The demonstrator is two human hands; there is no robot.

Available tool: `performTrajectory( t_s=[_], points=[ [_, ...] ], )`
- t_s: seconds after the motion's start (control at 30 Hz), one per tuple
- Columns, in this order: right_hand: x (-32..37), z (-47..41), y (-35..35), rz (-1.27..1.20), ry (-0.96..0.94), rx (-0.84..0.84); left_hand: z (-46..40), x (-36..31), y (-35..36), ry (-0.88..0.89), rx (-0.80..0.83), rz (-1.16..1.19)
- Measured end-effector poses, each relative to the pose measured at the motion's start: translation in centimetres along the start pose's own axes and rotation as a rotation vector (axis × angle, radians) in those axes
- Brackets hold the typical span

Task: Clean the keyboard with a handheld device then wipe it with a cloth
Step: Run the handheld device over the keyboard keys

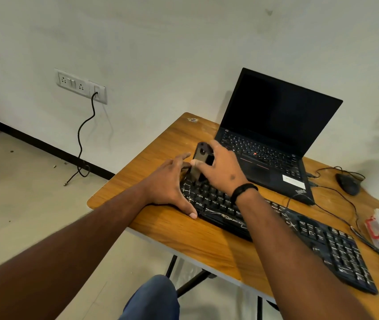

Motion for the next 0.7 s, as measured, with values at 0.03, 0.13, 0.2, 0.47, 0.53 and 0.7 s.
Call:
performTrajectory(
  t_s=[0.03,0.13,0.2,0.47,0.53,0.7],
  points=[
    [0.4,-0.1,-0.6,0.059,-0.025,-0.092,0.0,0.0,0.0,-0.001,-0.003,0.007],
    [0.7,-0.5,0.0,-0.171,0.007,-0.008,-0.1,0.2,-0.2,-0.003,-0.029,0.004],
    [0.4,-0.6,0.7,-0.161,0.031,0.027,-0.1,0.3,-0.2,0.001,-0.041,0.005],
    [-1.6,-0.7,0.1,-0.151,0.102,-0.019,-0.1,0.1,-0.1,0.003,-0.015,-0.001],
    [-1.7,-0.7,-1.3,0.009,0.095,-0.146,-0.1,0.0,-0.1,0.005,-0.012,-0.003],
    [-2.5,0.2,-0.3,-0.254,0.136,0.088,0.0,0.0,0.0,0.003,-0.007,0.000]
  ],
)
Point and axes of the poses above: each hand's wrist, its own z-axis away from the middle knuckle, its own y-axis out of the palm, x = y × z, the point moved 9 cm from there along -z, towards the middle knuckle, and after that the axes turned 5 degrees about y, right-handed, at the moved point
